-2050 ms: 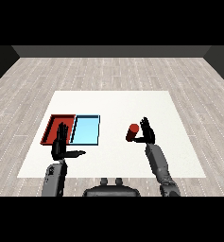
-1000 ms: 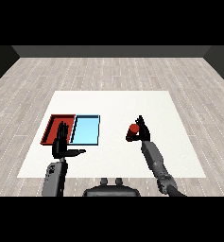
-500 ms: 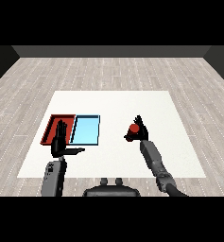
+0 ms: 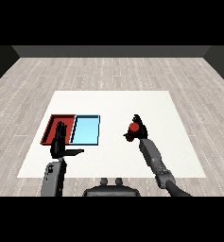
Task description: Pick the red can and put it in the red box
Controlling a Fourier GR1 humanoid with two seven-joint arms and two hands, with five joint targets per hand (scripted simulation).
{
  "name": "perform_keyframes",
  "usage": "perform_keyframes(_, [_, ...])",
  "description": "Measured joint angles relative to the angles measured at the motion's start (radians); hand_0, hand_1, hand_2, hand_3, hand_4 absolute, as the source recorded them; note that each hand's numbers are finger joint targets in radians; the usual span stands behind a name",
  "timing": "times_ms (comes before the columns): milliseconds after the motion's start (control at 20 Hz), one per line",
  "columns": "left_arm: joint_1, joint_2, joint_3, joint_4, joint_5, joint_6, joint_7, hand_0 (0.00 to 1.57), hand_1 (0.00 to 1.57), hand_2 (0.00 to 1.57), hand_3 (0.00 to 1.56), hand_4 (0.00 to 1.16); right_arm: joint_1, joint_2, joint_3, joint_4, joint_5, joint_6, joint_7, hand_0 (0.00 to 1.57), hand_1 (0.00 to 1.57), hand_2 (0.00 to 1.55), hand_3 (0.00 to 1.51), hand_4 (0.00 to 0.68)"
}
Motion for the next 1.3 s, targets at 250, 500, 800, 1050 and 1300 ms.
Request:
perform_keyframes(250, [0.000, 0.001, 0.002, 0.011, -0.001, -0.003, -0.008, 0.00, 0.00, 0.00, 0.00, 0.00, 0.011, 0.007, 0.020, -0.052, 0.020, -0.075, 0.048, 1.50, 1.50, 1.47, 1.44, 0.667])
perform_keyframes(500, [0.004, 0.006, 0.001, -0.020, -0.008, 0.005, 0.012, 0.00, 0.00, 0.00, 0.00, 0.00, 0.004, 0.005, 0.038, -0.072, 0.052, -0.132, 0.052, 1.46, 1.46, 1.45, 1.43, 0.656])
perform_keyframes(800, [0.009, 0.002, -0.013, -0.019, -0.019, 0.002, 0.004, 0.00, 0.00, 0.00, 0.00, 0.00, 0.050, 0.000, 0.067, -0.135, 0.085, -0.155, 0.043, 1.46, 1.46, 1.45, 1.41, 0.660])
perform_keyframes(1050, [-0.004, -0.004, -0.025, 0.008, -0.024, -0.006, 0.002, 0.00, 0.00, 0.00, 0.00, 0.00, 0.068, 0.012, 0.085, -0.236, 0.088, -0.169, 0.068, 1.43, 1.43, 1.44, 1.40, 0.656])
perform_keyframes(1300, [-0.014, -0.022, -0.074, 0.012, -0.073, 0.015, 0.027, 0.00, 0.00, 0.00, 0.00, 0.00, 0.093, 0.023, 0.113, -0.335, 0.086, -0.183, 0.083, 1.44, 1.44, 1.44, 1.41, 0.648])
